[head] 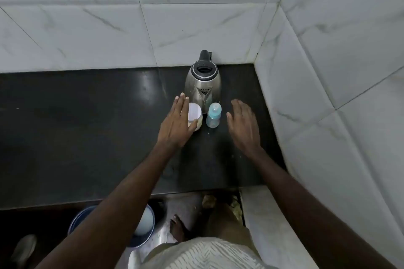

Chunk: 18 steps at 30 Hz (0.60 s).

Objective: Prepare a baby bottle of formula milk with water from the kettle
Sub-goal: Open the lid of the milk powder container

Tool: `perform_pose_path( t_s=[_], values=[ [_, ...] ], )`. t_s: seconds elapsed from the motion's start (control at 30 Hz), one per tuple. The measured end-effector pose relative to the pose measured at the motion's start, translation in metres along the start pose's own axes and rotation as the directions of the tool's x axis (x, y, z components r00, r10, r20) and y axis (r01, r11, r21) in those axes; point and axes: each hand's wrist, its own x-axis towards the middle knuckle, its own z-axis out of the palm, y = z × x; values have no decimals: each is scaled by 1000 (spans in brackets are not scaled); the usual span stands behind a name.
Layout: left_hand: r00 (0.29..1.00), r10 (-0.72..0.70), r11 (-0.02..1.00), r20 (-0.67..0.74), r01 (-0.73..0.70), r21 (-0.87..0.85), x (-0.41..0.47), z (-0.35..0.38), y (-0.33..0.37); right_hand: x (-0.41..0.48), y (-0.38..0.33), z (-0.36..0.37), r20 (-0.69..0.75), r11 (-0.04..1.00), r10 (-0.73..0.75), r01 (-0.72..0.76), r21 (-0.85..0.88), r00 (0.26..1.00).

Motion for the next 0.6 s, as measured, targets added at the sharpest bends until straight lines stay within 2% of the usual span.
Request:
perform_pose_path(
  t_s=[0.07,0.2,0.3,0.4,0.6],
  values=[
    [994,-54,998,98,58,-35,5,6,2,-3,-3,2,29,996,46,-48,79,999],
    [976,-78,997,203,81,-6,13,17,5,-18,-16,9,237,989,5,-41,145,972],
    [980,-72,997,186,72,6,18,20,6,-23,-20,19,332,991,-44,-1,135,942],
    [977,-128,991,168,132,-14,16,21,8,-27,-26,24,399,983,-74,0,182,914],
    [977,-77,996,201,85,-30,-6,17,5,-30,-31,32,512,928,-24,-171,331,859]
  ],
)
